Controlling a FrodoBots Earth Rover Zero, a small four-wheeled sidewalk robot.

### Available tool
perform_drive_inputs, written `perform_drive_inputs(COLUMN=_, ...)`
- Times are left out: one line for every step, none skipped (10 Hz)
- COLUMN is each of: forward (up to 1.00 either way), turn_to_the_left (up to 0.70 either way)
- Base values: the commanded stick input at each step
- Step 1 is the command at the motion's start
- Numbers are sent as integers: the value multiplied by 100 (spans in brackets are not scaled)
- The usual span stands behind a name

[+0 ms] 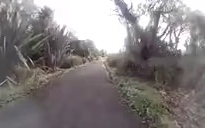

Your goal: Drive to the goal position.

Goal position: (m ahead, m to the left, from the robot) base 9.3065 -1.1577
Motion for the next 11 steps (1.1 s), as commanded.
perform_drive_inputs(forward=70, turn_to_the_left=0)
perform_drive_inputs(forward=70, turn_to_the_left=0)
perform_drive_inputs(forward=70, turn_to_the_left=0)
perform_drive_inputs(forward=70, turn_to_the_left=0)
perform_drive_inputs(forward=70, turn_to_the_left=0)
perform_drive_inputs(forward=70, turn_to_the_left=0)
perform_drive_inputs(forward=70, turn_to_the_left=0)
perform_drive_inputs(forward=70, turn_to_the_left=0)
perform_drive_inputs(forward=70, turn_to_the_left=0)
perform_drive_inputs(forward=70, turn_to_the_left=0)
perform_drive_inputs(forward=70, turn_to_the_left=0)
